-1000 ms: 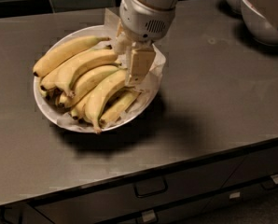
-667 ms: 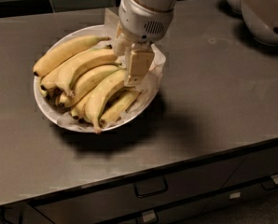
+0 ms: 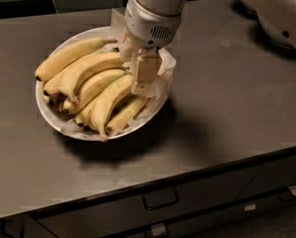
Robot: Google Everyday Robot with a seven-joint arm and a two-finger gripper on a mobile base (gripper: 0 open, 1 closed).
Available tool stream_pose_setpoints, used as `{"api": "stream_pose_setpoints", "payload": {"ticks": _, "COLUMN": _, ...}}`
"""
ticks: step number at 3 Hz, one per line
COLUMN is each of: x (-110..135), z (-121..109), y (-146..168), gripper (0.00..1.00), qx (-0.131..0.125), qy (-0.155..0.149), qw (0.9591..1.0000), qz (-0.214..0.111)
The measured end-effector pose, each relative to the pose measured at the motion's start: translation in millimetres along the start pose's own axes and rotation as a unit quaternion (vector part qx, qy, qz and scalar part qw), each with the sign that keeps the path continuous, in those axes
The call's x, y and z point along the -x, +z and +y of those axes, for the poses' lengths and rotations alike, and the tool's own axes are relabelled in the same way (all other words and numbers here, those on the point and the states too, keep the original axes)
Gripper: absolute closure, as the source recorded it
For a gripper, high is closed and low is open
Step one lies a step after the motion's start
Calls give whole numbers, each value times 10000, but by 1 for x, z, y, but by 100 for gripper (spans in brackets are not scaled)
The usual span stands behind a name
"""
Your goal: Pick banana from white bowl
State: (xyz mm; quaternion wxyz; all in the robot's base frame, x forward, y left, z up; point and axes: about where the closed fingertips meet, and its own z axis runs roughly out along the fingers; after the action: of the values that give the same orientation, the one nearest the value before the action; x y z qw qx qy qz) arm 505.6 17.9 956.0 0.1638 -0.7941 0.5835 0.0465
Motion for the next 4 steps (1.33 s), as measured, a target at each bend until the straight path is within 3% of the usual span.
{"api": "stream_pose_setpoints", "payload": {"ticks": 4, "x": -11, "z": -1, "y": 19, "gripper": 41, "qx": 68, "qy": 226, "qw": 9996, "qz": 155}}
